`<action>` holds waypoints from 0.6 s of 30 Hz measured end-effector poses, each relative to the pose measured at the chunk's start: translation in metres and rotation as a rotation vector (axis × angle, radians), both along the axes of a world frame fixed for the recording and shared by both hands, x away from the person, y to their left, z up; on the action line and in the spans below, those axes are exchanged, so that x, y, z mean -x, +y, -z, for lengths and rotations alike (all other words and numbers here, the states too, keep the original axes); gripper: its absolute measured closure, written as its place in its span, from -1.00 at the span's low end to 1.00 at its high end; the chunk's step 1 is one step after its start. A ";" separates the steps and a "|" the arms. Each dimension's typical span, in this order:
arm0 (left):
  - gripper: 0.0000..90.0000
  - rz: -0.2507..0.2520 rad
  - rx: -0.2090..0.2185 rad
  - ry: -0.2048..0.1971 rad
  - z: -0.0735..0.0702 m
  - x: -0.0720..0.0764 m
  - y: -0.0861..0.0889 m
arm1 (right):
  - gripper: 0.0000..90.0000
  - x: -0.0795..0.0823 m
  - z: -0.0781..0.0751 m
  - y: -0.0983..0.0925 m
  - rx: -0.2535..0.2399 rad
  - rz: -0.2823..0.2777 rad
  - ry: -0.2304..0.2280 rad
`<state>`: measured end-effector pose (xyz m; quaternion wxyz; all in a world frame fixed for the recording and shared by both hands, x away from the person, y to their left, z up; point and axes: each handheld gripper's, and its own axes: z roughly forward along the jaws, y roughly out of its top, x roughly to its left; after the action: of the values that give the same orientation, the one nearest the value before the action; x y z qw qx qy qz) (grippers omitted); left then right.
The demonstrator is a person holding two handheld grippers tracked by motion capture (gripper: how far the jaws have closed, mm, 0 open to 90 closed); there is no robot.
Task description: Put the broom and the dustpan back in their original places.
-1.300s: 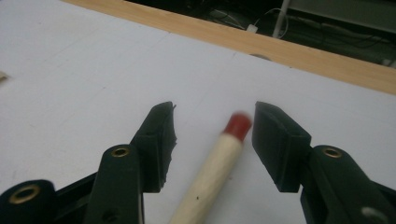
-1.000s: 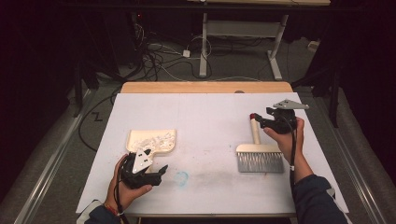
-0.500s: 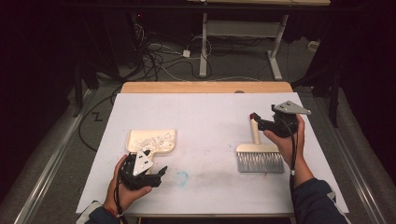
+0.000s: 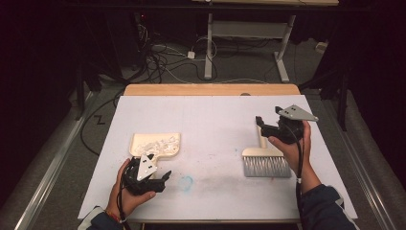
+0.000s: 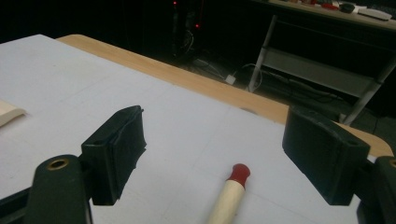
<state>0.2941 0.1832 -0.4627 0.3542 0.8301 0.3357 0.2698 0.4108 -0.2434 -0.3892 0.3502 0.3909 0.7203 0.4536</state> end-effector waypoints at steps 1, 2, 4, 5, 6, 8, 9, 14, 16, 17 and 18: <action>-0.58 0.002 -0.004 -0.001 0.000 0.000 0.000 | -0.54 0.001 -0.001 0.001 0.004 -0.005 -0.008; -0.58 0.002 -0.001 -0.001 0.000 0.000 0.000 | -0.54 0.002 -0.002 0.002 0.008 -0.013 -0.012; -0.58 -0.003 0.010 0.010 0.000 0.001 0.000 | -0.54 0.005 -0.003 0.004 0.014 -0.017 -0.013; -0.58 -0.004 0.009 0.010 0.000 0.001 0.001 | -0.54 0.006 -0.004 0.004 0.022 -0.020 -0.018; -0.58 -0.003 0.010 0.009 0.000 0.001 0.001 | -0.54 0.007 -0.004 0.005 0.015 -0.023 -0.013; -0.59 -0.004 0.011 0.010 0.000 0.001 0.001 | -0.54 0.009 -0.006 0.006 0.016 -0.026 -0.014; -0.60 -0.006 0.012 0.010 0.000 0.001 0.001 | -0.54 0.010 -0.006 0.006 0.015 -0.028 -0.009; -0.62 -0.013 0.018 0.010 0.000 0.001 0.002 | -0.54 0.019 -0.011 0.008 0.019 -0.040 -0.031; -0.62 -0.010 0.011 0.013 0.001 0.001 0.001 | -0.54 0.023 -0.013 0.009 0.017 -0.053 -0.038; -0.62 -0.008 0.011 0.013 0.001 0.001 0.000 | -0.54 0.025 -0.014 0.010 0.021 -0.058 -0.041; -0.62 -0.006 0.009 0.012 0.001 0.001 0.000 | -0.54 0.027 -0.015 0.012 0.024 -0.062 -0.046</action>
<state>0.2929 0.1833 -0.4634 0.3551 0.8292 0.3413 0.2644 0.3839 -0.2318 -0.3739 0.3572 0.3535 0.7293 0.4643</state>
